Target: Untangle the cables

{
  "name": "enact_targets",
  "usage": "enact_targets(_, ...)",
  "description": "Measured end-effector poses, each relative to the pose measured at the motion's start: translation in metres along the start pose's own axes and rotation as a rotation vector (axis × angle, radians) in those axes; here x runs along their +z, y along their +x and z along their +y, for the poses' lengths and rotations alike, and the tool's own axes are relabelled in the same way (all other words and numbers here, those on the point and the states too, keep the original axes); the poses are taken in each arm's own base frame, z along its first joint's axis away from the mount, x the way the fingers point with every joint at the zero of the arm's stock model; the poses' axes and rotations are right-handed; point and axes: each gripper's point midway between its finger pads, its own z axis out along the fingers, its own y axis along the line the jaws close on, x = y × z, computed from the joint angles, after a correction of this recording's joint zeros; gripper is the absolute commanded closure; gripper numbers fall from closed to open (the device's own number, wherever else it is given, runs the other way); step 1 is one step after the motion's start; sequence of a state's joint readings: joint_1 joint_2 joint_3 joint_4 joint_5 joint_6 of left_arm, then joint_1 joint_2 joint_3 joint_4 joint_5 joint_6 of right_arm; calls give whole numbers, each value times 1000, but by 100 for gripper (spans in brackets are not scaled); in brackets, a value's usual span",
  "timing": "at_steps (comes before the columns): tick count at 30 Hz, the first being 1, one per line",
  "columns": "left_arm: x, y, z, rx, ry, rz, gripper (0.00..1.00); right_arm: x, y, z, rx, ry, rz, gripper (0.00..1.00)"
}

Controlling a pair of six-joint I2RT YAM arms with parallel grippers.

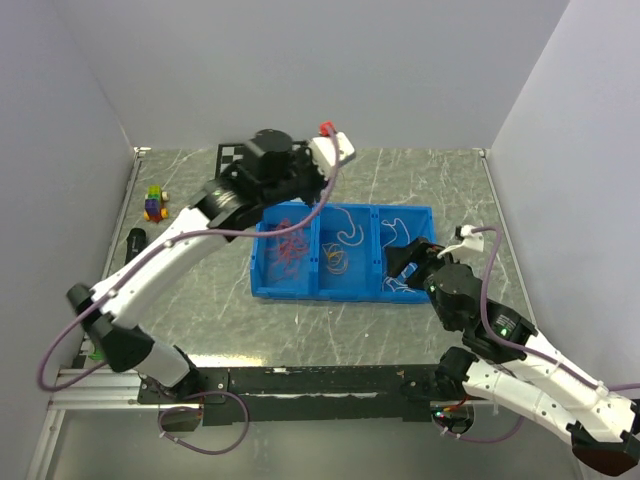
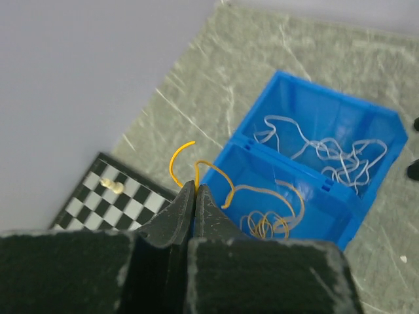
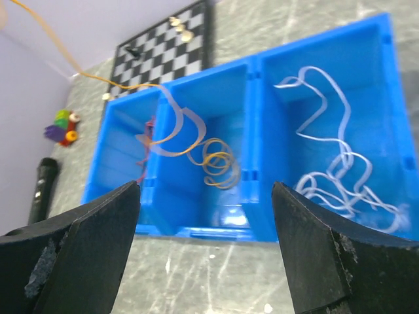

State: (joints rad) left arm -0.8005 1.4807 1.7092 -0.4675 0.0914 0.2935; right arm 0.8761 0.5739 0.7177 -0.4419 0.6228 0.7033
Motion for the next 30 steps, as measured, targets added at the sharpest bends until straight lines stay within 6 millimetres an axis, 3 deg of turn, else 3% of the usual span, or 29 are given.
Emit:
enact_targets(2, 19, 19, -6, -5, 21, 53, 88, -2, 1, -8, 3, 25, -1, 11)
enact_targets(6, 50, 62, -18, -19, 59, 172, 38, -2, 7, -18, -6, 66, 10, 11)
enact_targets(10, 59, 89, -25, -37, 71, 257, 20, -2, 13, -26, -20, 88, 24, 10)
enact_targets(12, 58, 88, -23, -47, 58, 257, 1, -2, 14, -26, -23, 90, 26, 10)
enact_targets(17, 46, 67, -19, -76, 43, 227, 3, 0, 17, -27, -33, 98, 35, 7)
enact_targets(24, 10, -6, 14, -148, -81, 124, 3, 8, 30, -27, -80, 116, 89, 0)
enact_targets(27, -1, 6, 22, -176, -151, 159, 3, 11, 32, -24, -102, 118, 111, 0)
enact_targets(30, -8, 49, 20, -186, -192, 262, 3, 13, 32, -19, -112, 114, 122, 0)
